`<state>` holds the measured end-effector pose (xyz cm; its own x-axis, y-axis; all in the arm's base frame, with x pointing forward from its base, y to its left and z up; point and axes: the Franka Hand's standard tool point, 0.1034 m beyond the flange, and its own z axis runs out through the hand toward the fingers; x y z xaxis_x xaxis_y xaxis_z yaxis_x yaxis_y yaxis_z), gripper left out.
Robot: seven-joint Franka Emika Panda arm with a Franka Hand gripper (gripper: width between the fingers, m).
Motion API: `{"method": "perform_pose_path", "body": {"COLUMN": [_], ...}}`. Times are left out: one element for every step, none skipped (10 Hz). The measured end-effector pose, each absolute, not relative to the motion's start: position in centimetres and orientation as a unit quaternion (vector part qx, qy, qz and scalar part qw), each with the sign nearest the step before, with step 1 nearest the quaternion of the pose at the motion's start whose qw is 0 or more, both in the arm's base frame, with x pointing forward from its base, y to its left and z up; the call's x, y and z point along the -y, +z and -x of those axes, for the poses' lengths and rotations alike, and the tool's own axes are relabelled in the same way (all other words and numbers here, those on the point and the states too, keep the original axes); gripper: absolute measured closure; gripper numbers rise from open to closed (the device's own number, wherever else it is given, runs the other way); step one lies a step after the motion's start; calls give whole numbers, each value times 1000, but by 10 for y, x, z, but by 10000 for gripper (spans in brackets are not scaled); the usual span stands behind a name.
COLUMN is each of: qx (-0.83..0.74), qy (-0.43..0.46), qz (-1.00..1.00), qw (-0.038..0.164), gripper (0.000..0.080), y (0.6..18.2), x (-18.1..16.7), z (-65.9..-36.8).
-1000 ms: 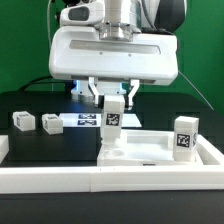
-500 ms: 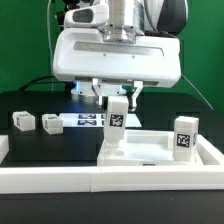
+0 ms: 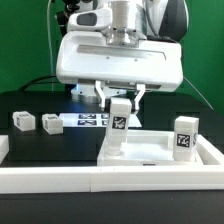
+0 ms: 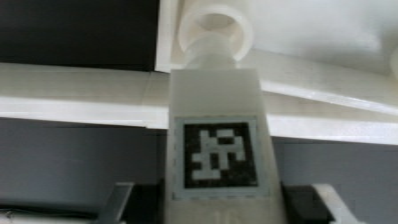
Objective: Assemble square table
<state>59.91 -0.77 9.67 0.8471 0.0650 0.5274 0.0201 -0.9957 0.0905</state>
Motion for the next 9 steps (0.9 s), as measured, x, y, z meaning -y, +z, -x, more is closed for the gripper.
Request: {"method": "perform_pose_path", "body": {"qx": [-22, -23, -23, -24, -24, -24, -25, -26, -26], "qy": [275, 273, 272, 270, 269, 272, 276, 283, 287], "qz": [-960, -961, -961, -962, -962, -961, -960, -958, -956], "qw": [41, 41, 41, 41, 41, 42, 44, 46, 47], "gripper": [509, 509, 509, 509, 509, 509, 509, 509, 509], "y": [96, 94, 92, 90, 87, 87, 86, 86, 85], "x": [7, 8, 7, 7, 7, 7, 7, 6, 6], "z": [-599, -598, -597, -596, -595, -595, -595, -595, -596]}}
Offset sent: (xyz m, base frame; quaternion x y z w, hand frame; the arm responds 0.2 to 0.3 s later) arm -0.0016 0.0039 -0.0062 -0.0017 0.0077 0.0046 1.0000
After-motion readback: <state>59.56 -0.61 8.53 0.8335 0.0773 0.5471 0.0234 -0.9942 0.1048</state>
